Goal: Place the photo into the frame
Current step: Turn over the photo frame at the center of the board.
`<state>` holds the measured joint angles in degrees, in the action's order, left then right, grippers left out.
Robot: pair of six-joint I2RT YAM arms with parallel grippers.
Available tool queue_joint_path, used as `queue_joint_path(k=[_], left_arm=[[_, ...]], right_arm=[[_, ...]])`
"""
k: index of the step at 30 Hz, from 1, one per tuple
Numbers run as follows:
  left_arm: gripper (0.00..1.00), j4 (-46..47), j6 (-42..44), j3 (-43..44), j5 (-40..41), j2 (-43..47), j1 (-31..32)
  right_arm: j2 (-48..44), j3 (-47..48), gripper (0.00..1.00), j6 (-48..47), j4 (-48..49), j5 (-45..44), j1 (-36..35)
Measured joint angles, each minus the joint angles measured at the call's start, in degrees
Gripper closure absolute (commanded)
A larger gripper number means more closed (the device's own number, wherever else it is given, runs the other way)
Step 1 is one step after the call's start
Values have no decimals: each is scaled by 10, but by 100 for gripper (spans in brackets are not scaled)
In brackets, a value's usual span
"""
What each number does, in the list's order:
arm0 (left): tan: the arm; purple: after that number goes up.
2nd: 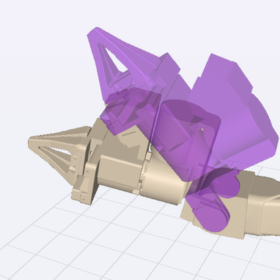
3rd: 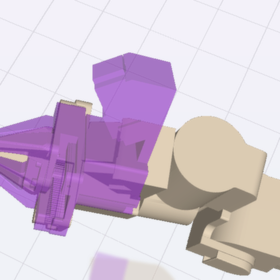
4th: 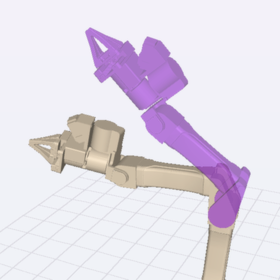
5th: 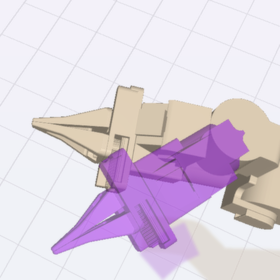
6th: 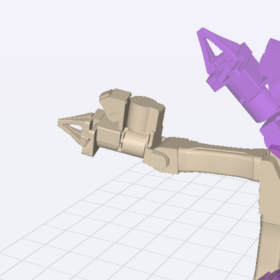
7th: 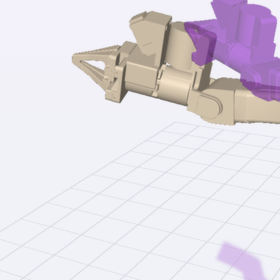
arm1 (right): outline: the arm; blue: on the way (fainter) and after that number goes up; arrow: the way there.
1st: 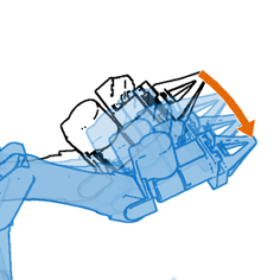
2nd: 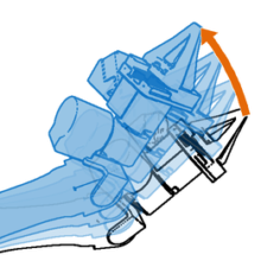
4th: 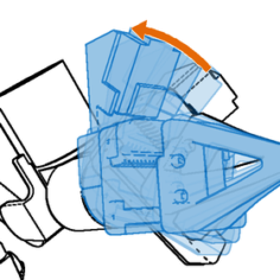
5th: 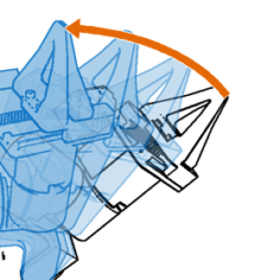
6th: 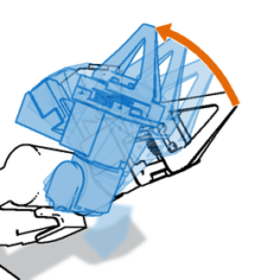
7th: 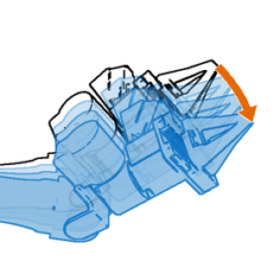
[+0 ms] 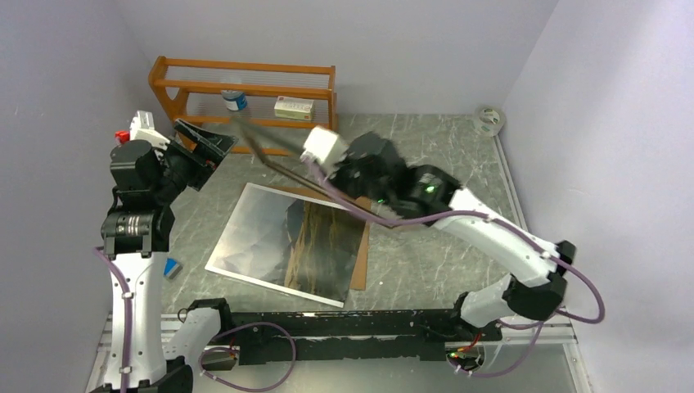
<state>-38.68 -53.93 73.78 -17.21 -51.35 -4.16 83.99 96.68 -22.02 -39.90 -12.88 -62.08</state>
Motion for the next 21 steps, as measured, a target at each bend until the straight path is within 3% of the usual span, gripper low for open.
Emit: queue_joint_path(k=[7,11,21], left_arm=[[6,60,72,-2,-10,15,-4],[6,96,95,-1,-37,-12,-4],[6,130,104,-9,-64,-63,-4]], right_arm=[[-130,-36,100,80,-4,2,152],[-182,-67,100,106,-5,15,182],[-192,-128,100,167,-2,74,267]])
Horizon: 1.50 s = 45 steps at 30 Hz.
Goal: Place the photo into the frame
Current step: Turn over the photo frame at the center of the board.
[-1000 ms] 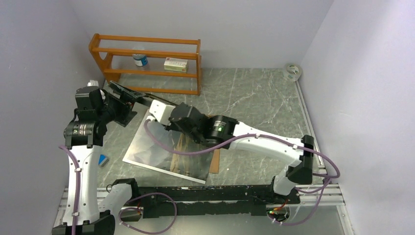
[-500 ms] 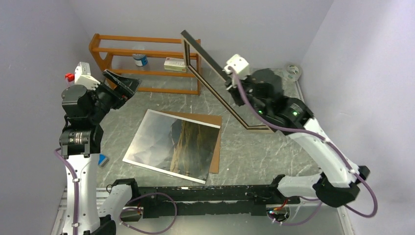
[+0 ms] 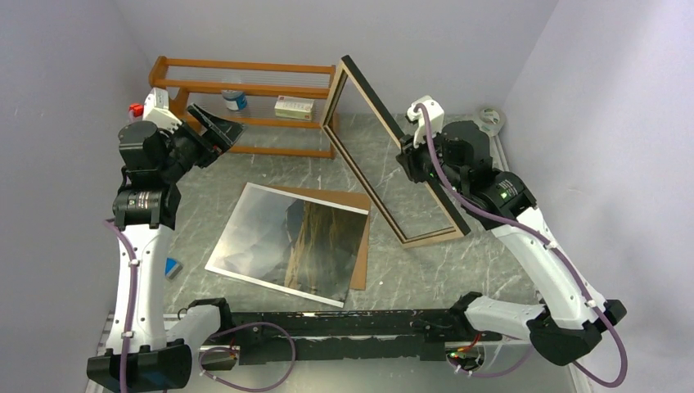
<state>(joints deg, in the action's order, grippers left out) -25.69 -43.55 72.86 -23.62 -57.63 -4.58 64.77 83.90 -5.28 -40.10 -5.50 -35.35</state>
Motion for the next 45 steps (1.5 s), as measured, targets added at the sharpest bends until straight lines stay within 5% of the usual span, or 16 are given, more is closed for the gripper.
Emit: queue_joint_path(k=[15,25,35,45], left_arm=[[6,43,12,-25,-4,-35,0],[6,53,23,-27,-5,-63,0],[6,45,24,-30,-5,-74,0],[6,36,25,-31,-5,-90,0]], right_arm=[[-113,-50,100,-9,-44,24,36],[-14,-17,100,71,-28,-43,50],[140,61,100,210,14,95,263],[204,-10,100,269,69,321,434]])
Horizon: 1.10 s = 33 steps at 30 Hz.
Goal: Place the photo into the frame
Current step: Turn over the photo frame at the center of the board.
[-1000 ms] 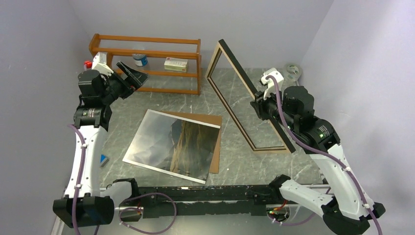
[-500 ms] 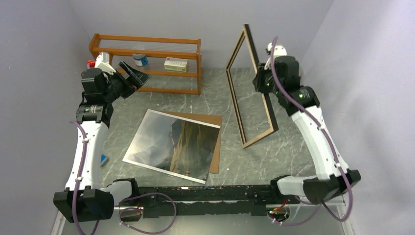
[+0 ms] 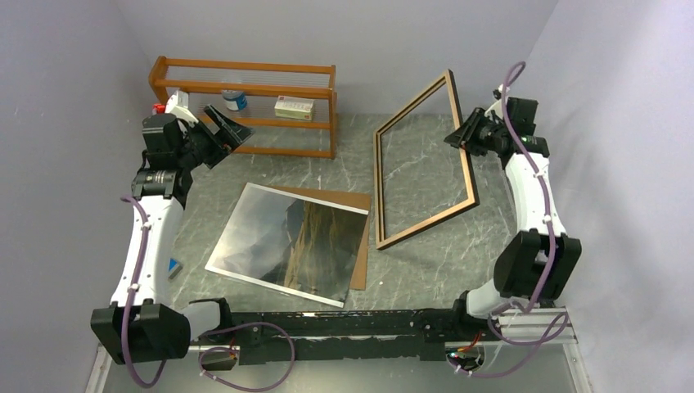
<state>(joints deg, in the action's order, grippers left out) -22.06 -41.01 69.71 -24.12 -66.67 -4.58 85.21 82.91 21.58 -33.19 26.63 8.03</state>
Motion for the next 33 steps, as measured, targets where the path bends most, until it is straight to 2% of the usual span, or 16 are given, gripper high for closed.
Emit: queue_joint_path(k=[7,18,23,25,28,33], left_arm=[[6,-24,19,-4,12,-33,0],[6,-37,39,-103,44,-80,0],[6,-30,39,-130,57,-82,0],[6,-24,39,-139,62,-87,0],[6,-16,39,-153,69,-100,0],[6,-12,38,-180,80,-121,0]], right_arm=[[90,-25,90,-13,56,136,88],[214,-12,84,-79,95,219,144],[236,-23,62,-106,114,209,153],[240,-29,53,-117,118,180,154],[250,-39,47,-127,121,128,154],[255,-66,44,-136,127,47,153]])
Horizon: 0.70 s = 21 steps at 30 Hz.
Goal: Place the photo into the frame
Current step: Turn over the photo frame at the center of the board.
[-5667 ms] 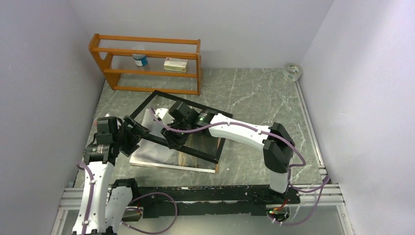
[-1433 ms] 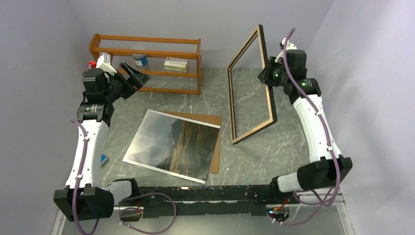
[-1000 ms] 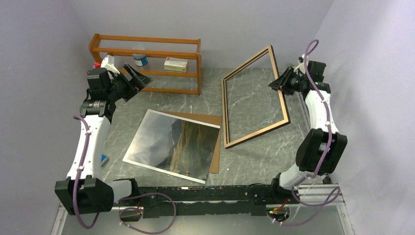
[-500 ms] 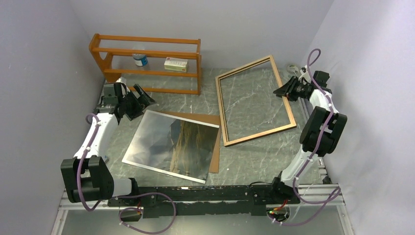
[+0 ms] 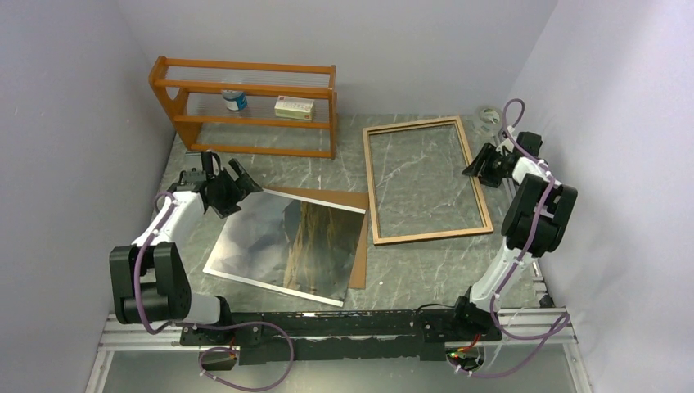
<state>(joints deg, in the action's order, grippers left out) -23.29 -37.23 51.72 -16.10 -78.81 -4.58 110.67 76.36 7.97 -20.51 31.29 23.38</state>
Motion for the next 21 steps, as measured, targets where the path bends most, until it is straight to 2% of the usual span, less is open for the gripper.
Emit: queue_joint_path(k=[5,12,16,21], left_arm=[[6,-1,0,-2,15,-15,0],[9,-7,0,-2,30,-33,0],[11,-17,-2,-2,31,-37,0],[12,-26,-5,-2,25,-37,0]], right_arm=[[-3,-1,28,1,9,-64,-1],[-70,-9,26,47,3,-174,-43],[-183,-70,29,139,12,-180,-132],[-330,-216,34,286,51,-126,-269]])
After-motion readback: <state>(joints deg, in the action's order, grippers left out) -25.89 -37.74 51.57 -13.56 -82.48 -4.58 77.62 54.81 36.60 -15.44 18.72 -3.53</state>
